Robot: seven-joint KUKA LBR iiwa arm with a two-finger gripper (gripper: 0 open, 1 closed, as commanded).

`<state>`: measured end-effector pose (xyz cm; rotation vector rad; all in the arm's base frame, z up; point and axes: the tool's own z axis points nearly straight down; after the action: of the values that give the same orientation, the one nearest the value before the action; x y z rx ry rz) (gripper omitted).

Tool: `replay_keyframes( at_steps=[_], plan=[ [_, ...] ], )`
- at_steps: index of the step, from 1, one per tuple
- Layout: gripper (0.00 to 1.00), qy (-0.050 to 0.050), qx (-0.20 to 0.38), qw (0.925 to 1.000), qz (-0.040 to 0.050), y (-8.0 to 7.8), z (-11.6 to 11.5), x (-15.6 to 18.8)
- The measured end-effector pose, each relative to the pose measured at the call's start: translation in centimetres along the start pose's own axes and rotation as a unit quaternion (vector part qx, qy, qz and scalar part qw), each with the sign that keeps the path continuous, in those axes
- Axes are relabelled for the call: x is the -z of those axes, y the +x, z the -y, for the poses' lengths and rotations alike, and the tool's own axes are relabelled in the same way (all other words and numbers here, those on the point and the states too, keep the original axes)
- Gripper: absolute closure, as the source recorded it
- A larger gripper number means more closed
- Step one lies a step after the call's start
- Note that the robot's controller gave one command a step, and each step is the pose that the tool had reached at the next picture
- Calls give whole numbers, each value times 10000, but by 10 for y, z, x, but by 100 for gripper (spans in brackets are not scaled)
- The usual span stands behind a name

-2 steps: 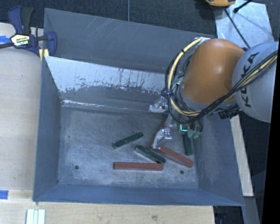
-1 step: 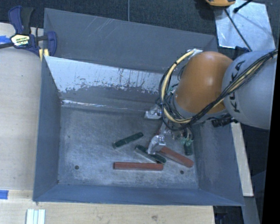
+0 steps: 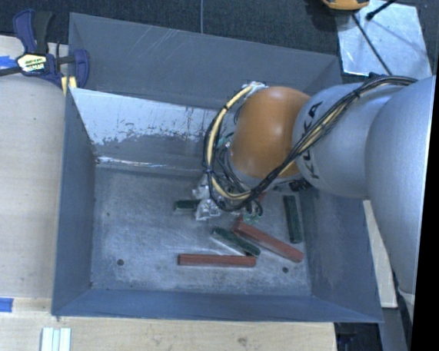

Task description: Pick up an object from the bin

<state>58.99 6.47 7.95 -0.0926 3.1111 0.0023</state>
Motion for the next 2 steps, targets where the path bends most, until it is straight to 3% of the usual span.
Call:
replay_keyframes(
  at_steps=[2],
  plan=[
    [100, 0, -1, 10000, 0, 0, 0, 0]
  ],
)
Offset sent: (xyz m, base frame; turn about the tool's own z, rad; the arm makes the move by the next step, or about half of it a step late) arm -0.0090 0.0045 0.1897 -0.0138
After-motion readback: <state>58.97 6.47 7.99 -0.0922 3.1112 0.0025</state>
